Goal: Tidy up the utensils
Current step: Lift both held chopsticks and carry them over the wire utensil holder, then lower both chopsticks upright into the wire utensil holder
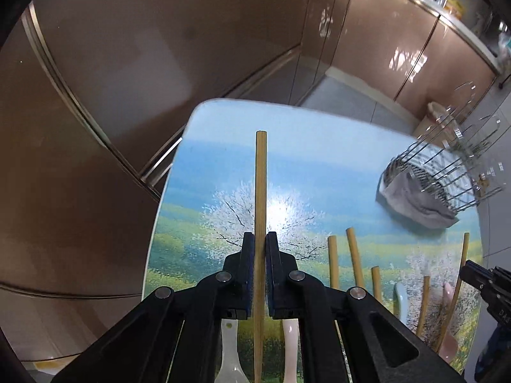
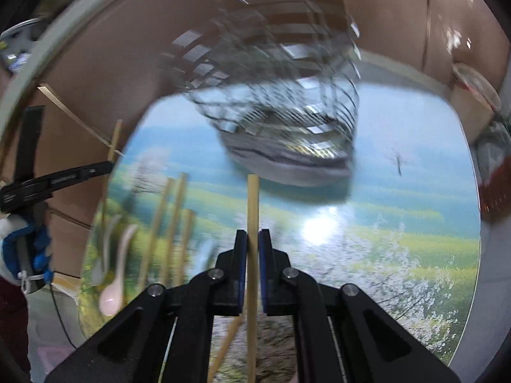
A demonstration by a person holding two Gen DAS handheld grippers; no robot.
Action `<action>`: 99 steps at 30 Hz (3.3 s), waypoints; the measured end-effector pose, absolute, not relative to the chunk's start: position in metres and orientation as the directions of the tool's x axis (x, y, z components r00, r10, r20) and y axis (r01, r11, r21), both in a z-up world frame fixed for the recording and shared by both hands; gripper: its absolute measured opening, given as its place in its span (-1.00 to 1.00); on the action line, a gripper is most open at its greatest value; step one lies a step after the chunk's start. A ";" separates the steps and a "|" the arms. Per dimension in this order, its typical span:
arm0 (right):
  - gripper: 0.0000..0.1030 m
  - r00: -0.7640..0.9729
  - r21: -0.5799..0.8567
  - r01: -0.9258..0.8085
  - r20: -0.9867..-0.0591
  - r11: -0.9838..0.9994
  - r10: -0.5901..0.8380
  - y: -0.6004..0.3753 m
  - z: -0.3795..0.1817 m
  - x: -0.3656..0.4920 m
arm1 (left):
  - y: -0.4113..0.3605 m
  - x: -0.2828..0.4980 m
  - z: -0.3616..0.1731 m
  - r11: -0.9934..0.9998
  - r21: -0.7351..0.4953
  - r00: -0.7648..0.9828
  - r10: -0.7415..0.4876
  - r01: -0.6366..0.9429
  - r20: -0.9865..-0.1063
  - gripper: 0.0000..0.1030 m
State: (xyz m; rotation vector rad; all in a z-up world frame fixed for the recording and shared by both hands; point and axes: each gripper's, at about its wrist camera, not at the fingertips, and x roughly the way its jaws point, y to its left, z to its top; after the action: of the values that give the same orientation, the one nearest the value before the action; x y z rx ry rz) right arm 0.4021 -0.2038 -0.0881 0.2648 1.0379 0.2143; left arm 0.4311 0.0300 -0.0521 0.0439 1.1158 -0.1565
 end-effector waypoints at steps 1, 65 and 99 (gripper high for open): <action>-0.87 0.510 0.323 -0.062 -0.803 0.944 0.308 -0.202 -0.083 0.397 | 0.033 0.423 -0.046 0.989 -0.032 0.457 -0.096 0.145 -0.884 -0.86; -0.88 0.917 0.008 -0.065 -0.395 0.998 0.063 -0.244 0.023 0.453 | -0.128 0.468 0.021 0.920 -0.288 0.884 -0.352 0.266 -0.307 -0.87; -0.87 0.900 0.059 -0.061 -0.428 0.996 0.081 -0.249 0.014 0.448 | -0.113 0.463 -0.004 0.927 -0.293 0.876 -0.331 0.233 -0.351 -0.88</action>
State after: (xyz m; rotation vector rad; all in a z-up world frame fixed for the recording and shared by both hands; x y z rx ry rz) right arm 0.4484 -0.2493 0.0143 0.0440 0.4450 0.0735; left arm 0.4633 -0.1130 -0.0041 -0.2466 0.4078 -0.2978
